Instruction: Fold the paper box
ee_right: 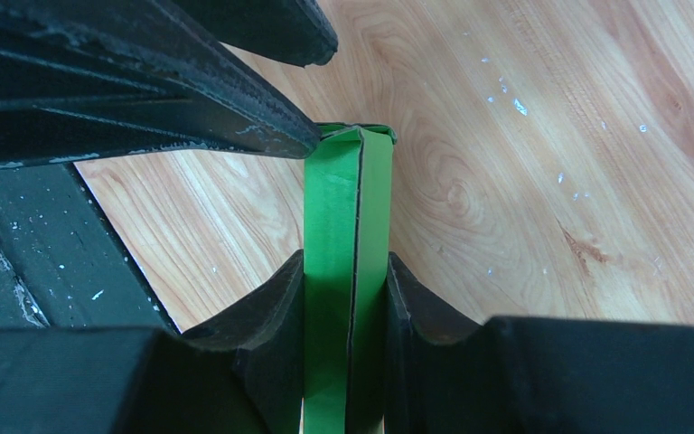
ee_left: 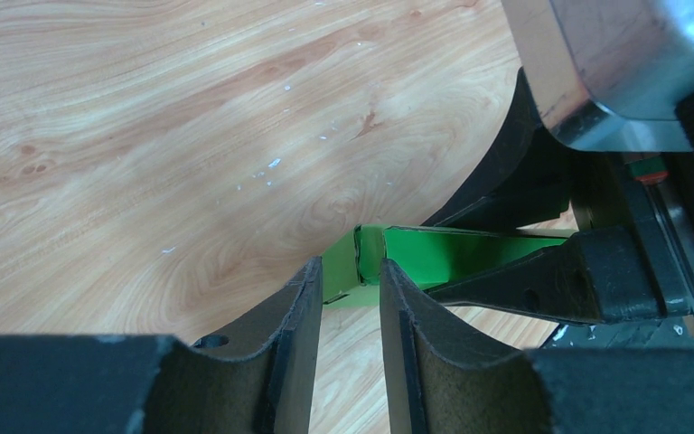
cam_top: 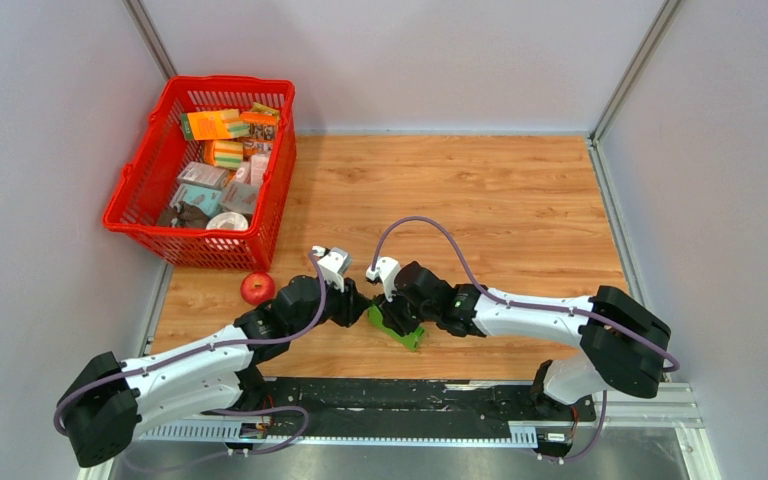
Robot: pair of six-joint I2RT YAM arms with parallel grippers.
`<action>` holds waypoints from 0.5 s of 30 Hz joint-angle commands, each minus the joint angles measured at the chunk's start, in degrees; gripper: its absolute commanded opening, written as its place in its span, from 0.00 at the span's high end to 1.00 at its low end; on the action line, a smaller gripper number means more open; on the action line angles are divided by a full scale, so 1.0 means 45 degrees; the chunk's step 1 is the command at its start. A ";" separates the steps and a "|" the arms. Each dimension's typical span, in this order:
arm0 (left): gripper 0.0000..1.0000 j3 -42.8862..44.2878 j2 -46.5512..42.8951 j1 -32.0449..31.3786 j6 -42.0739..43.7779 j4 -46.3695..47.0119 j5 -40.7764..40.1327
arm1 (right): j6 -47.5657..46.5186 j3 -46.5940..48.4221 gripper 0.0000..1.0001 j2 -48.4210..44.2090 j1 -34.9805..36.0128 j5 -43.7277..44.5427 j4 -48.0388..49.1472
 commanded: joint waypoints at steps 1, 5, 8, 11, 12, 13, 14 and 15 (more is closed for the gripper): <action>0.62 0.0634 0.0111 0.0001 -0.0048 0.1009 0.0459 | -0.0185 -0.0034 0.71 -0.0169 0.0026 -0.0338 0.0526; 0.61 0.0595 -0.0046 0.0001 -0.0049 0.0894 0.0459 | -0.0166 -0.0073 0.71 -0.0228 0.0007 -0.0318 0.0487; 0.60 0.0576 -0.0240 -0.0018 -0.0107 0.0796 0.0459 | -0.0185 -0.0035 0.71 -0.0189 0.0026 -0.0318 0.0487; 0.60 0.0498 -0.0592 0.0001 -0.0185 0.0658 0.0420 | -0.0185 -0.0034 0.71 -0.0189 0.0026 -0.0357 0.0526; 0.60 0.0517 -0.0747 -0.0018 -0.0185 0.0620 0.0381 | -0.0185 -0.0034 0.71 -0.0189 0.0026 -0.0396 0.0526; 0.60 0.0517 -0.0807 0.0001 -0.0147 0.0561 0.0342 | -0.0166 -0.0034 0.71 -0.0150 0.0007 -0.0416 0.0546; 0.60 0.0556 -0.0865 0.0001 -0.0127 0.0464 0.0283 | -0.0185 -0.0015 0.71 -0.0150 0.0026 -0.0397 0.0507; 0.60 0.0653 -0.0885 -0.0018 -0.0069 0.0405 0.0283 | -0.0185 0.0004 0.71 -0.0130 0.0026 -0.0397 0.0545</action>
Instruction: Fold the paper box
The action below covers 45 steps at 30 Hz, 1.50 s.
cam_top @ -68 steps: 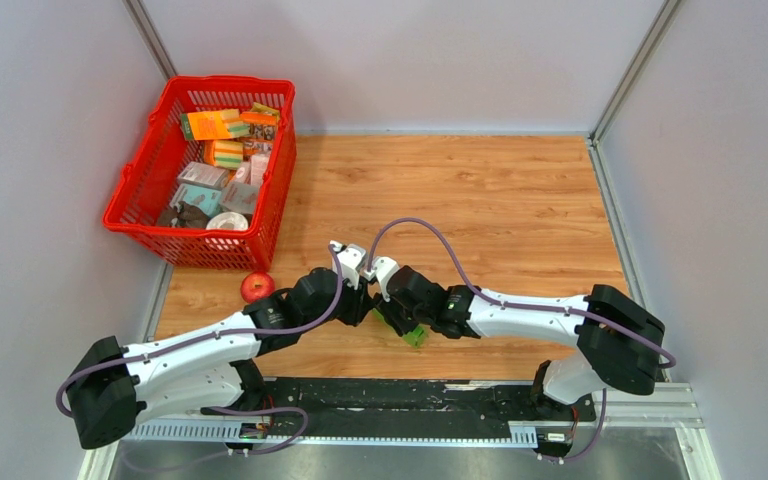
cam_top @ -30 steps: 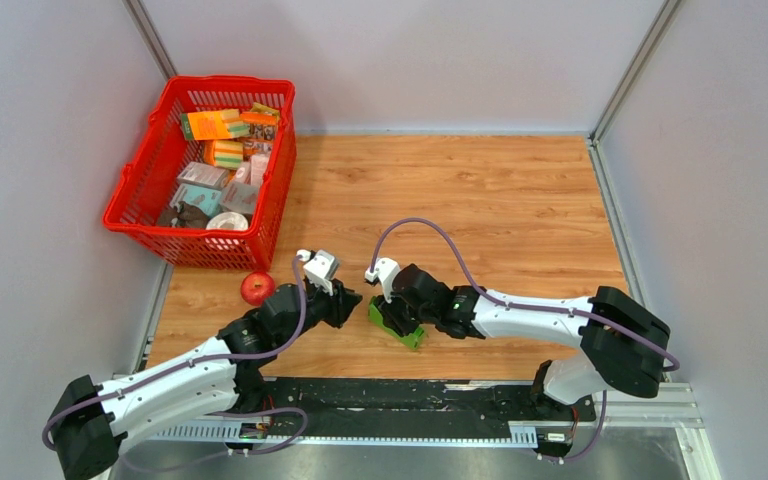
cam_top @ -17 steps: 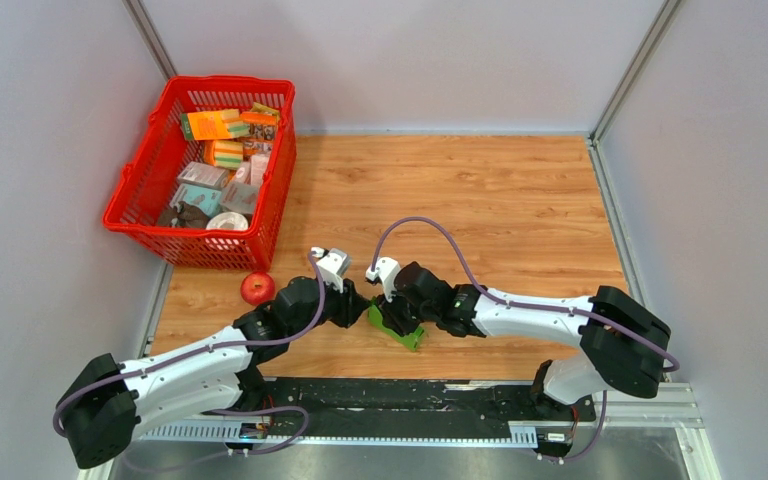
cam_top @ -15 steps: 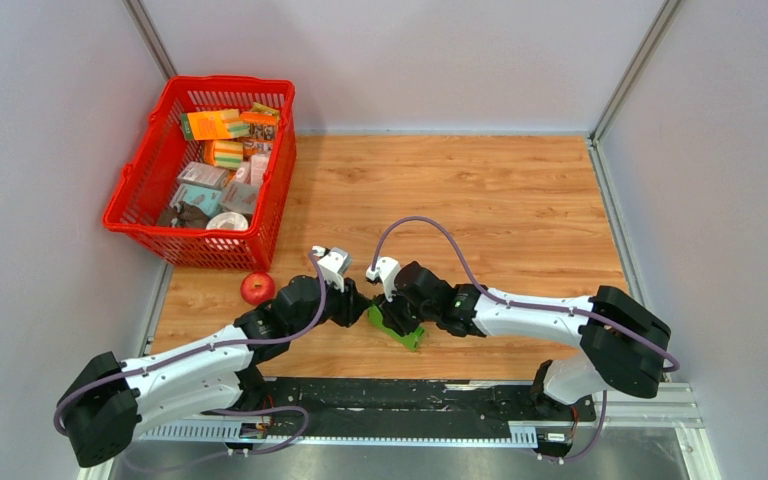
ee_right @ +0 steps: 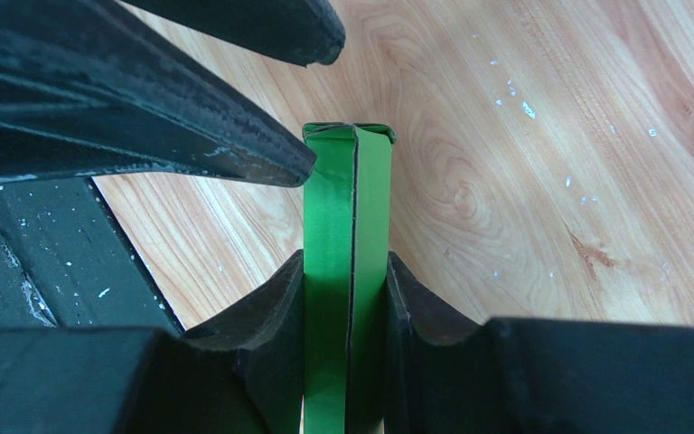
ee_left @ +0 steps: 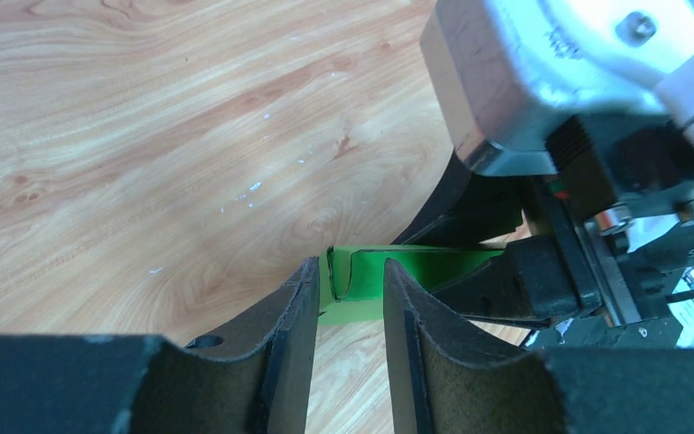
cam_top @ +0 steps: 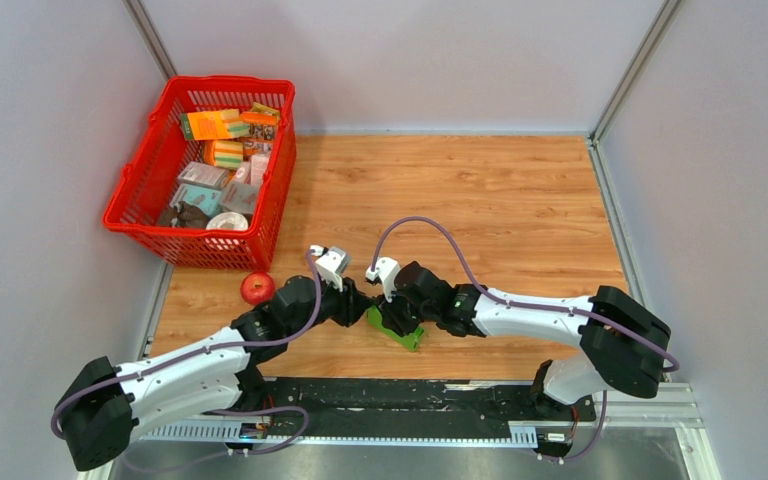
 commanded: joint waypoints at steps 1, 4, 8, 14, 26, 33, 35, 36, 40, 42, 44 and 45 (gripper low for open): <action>0.60 0.0682 -0.0293 0.0006 0.0077 0.0201 0.0040 | -0.0151 0.0009 0.71 -0.0169 0.0046 -0.0222 0.0488; 0.68 0.0937 0.0194 0.0006 0.0214 0.0121 0.0215 | -0.0151 -0.0010 0.71 -0.0208 0.0046 -0.0222 0.0468; 0.73 0.1015 0.0781 0.0006 0.0254 0.0414 0.0566 | -0.0151 0.0009 0.71 -0.0247 0.0045 -0.0183 0.0429; 0.75 0.0840 0.0840 0.0006 0.0293 0.0357 0.0704 | -0.0209 0.0009 0.71 -0.0228 0.0046 -0.0144 0.0409; 0.85 0.0781 0.1250 0.0006 0.0488 0.0337 0.0489 | -0.0190 0.0029 0.71 -0.0208 0.0026 -0.0203 0.0390; 0.78 0.0566 0.1036 0.0006 0.0586 0.0122 0.0352 | -0.0190 0.0048 0.72 -0.0130 0.0026 -0.0261 0.0506; 0.78 0.0605 0.1055 -0.0013 0.0605 0.0122 0.0372 | -0.0151 0.0087 0.72 -0.0072 0.0026 -0.0300 0.0488; 0.77 0.0624 0.1036 0.0006 0.0606 0.0102 0.0411 | -0.0151 0.0107 0.72 -0.0033 0.0045 -0.0280 0.0487; 0.70 0.0449 0.0782 0.0006 0.0547 0.0064 0.0625 | -0.0170 0.0088 0.72 -0.0051 0.0026 -0.0319 0.0468; 0.68 0.0293 0.0567 0.0006 0.0566 0.0082 0.0665 | -0.0170 0.0068 0.72 -0.0071 0.0045 -0.0319 0.0487; 0.68 0.0215 0.0450 -0.0013 0.0547 0.0044 0.0646 | -0.0170 0.0048 0.72 -0.0110 0.0026 -0.0300 0.0468; 0.68 0.0176 0.0411 0.0006 0.0547 -0.0014 0.0626 | -0.0170 0.0048 0.72 -0.0110 0.0026 -0.0300 0.0468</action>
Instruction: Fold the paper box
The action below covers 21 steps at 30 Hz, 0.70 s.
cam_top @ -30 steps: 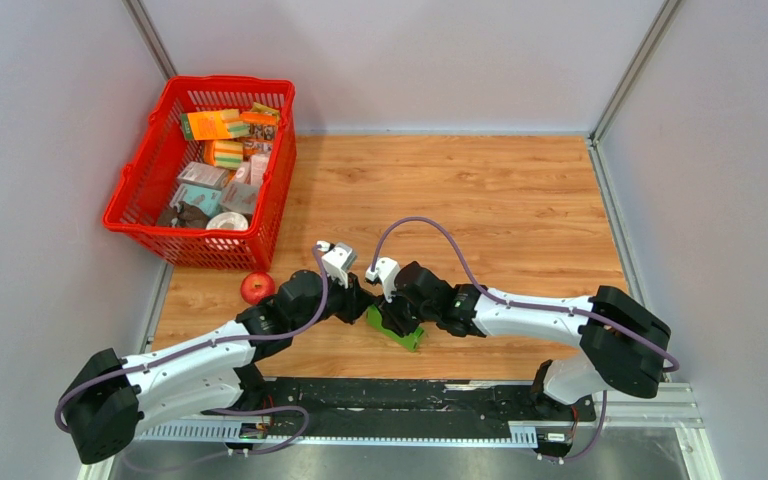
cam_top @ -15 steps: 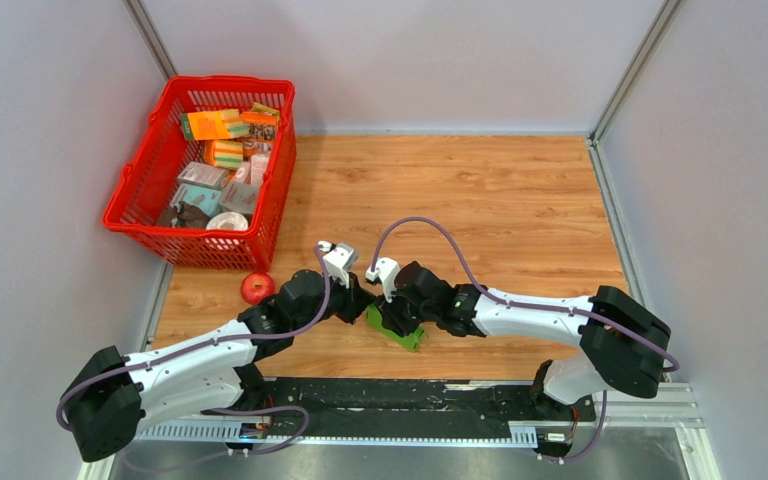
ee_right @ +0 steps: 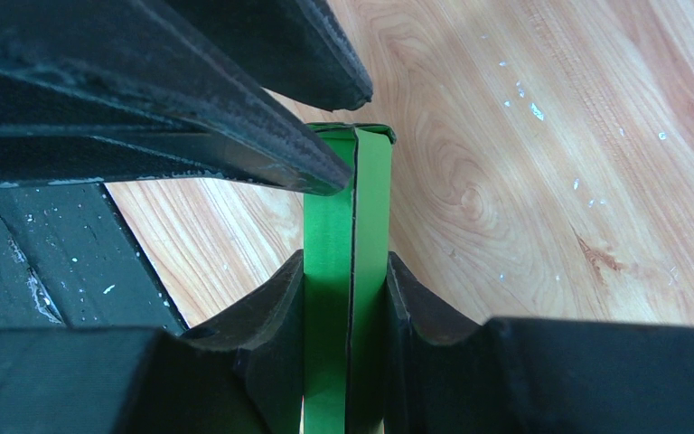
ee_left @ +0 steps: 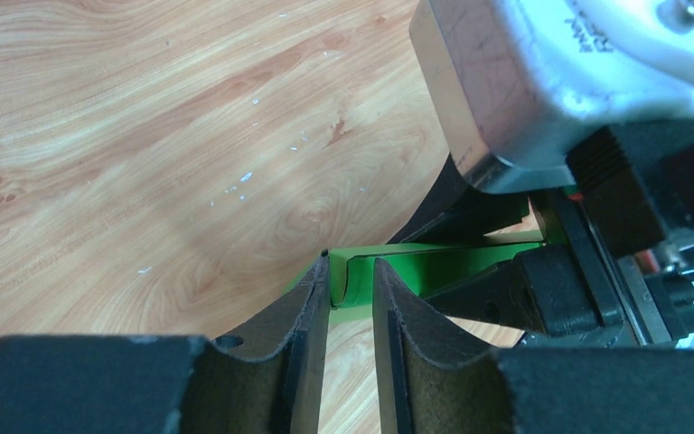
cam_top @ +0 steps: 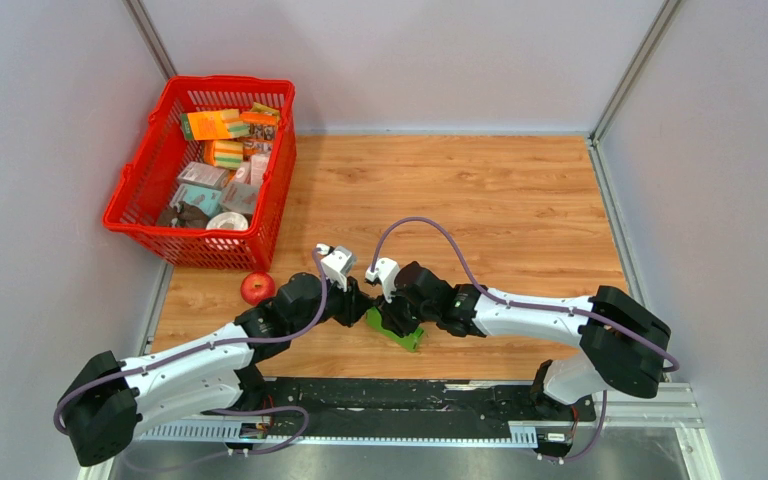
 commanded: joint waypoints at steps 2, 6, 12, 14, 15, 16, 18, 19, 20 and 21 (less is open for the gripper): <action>0.70 -0.0165 -0.0362 0.0001 0.0183 -0.0005 -0.0035 | -0.0107 0.0083 0.72 -0.0149 0.0026 -0.0096 0.0429; 0.73 -0.0067 -0.0167 0.0001 0.0183 0.0072 -0.0113 | -0.0088 0.0083 0.72 -0.0111 0.0026 -0.0134 0.0410; 0.75 0.0148 0.0341 0.0001 0.0183 0.0189 -0.0172 | -0.0088 0.0121 0.72 -0.0130 0.0007 -0.0193 0.0429; 0.75 0.0128 0.0303 0.0001 0.0105 0.0307 -0.0172 | -0.0107 0.0122 0.72 -0.0111 0.0026 -0.0213 0.0429; 0.75 0.0148 0.0302 0.0001 0.0085 0.0307 -0.0501 | -0.0107 0.0122 0.72 -0.0091 0.0026 -0.0194 0.0468; 0.75 0.0148 0.0321 0.0001 0.0085 0.0326 -0.0562 | -0.0088 0.0122 0.72 -0.0072 0.0026 -0.0174 0.0449; 0.74 0.0206 0.0438 0.0001 0.0046 0.0365 -0.0582 | -0.0088 0.0122 0.72 -0.0071 0.0026 -0.0193 0.0429; 0.73 0.0207 0.0420 0.0001 0.0027 0.0385 -0.0582 | -0.0088 0.0122 0.72 -0.0071 0.0026 -0.0213 0.0429; 0.73 0.0187 0.0419 0.0001 -0.0012 0.0424 -0.0582 | -0.0107 0.0122 0.72 -0.0071 0.0026 -0.0213 0.0410; 0.71 0.0187 0.0381 0.0001 -0.0051 0.0444 -0.0582 | -0.0107 0.0102 0.72 -0.0071 0.0026 -0.0194 0.0410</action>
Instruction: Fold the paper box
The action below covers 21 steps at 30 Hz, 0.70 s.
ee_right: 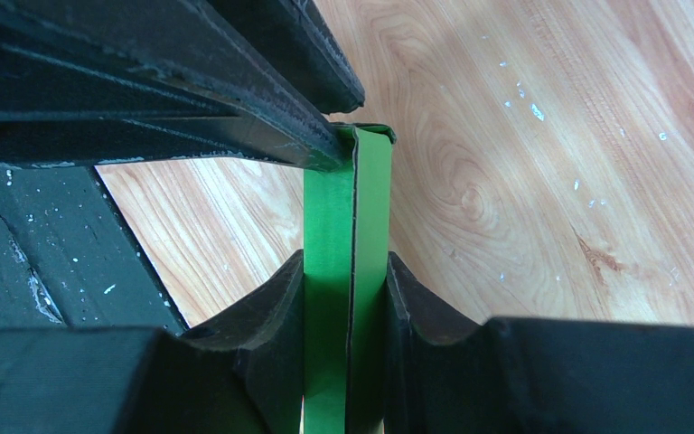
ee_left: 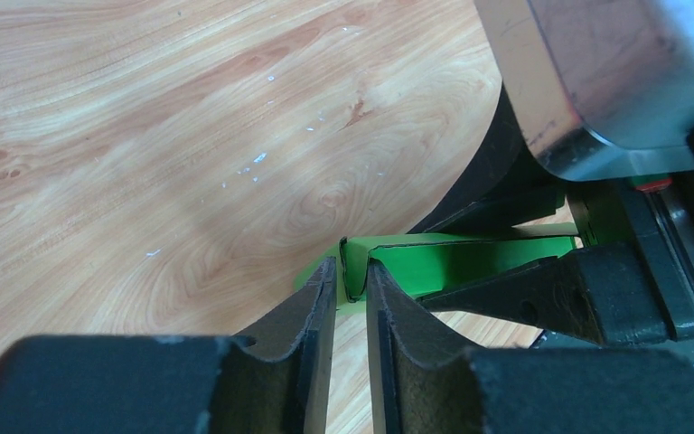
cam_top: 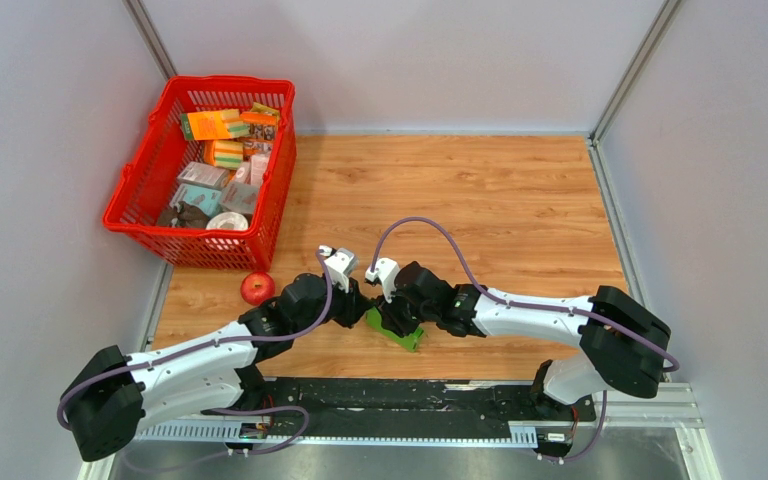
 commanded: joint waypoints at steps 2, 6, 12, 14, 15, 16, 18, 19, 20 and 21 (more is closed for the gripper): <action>0.69 0.0289 -0.0067 0.0006 -0.0052 0.0614 -0.0213 | -0.0093 0.0102 0.72 -0.0052 0.0026 -0.0193 0.0386; 0.69 0.0289 -0.0359 0.0006 -0.0071 0.0594 -0.0233 | -0.0093 0.0102 0.72 -0.0071 0.0046 -0.0174 0.0424; 0.76 0.0328 -0.0419 0.0006 -0.0013 0.0516 -0.0350 | -0.0092 0.0102 0.72 -0.0071 0.0026 -0.0213 0.0444; 0.77 0.0328 -0.0263 0.0006 0.0007 0.0555 -0.0272 | -0.0092 0.0122 0.72 -0.0072 0.0026 -0.0213 0.0424; 0.78 0.0347 -0.0204 0.0006 0.0007 0.0575 -0.0233 | -0.0073 0.0102 0.72 -0.0110 0.0026 -0.0213 0.0424; 0.78 0.0348 -0.0107 0.0006 0.0045 0.0575 -0.0117 | -0.0092 0.0102 0.72 -0.0130 0.0026 -0.0213 0.0424; 0.80 0.0348 -0.0047 0.0006 0.0046 0.0614 -0.0057 | -0.0073 0.0083 0.72 -0.0150 0.0026 -0.0213 0.0424; 0.81 0.0348 -0.0028 0.0006 0.0065 0.0595 -0.0076 | -0.0073 0.0083 0.72 -0.0188 0.0026 -0.0194 0.0424; 0.82 0.0348 -0.0009 0.0006 0.0104 0.0594 -0.0115 | -0.0073 0.0102 0.72 -0.0189 0.0026 -0.0213 0.0444; 0.85 0.0348 0.0011 0.0006 0.0143 0.0575 -0.0154 | -0.0054 0.0083 0.72 -0.0150 0.0045 -0.0232 0.0444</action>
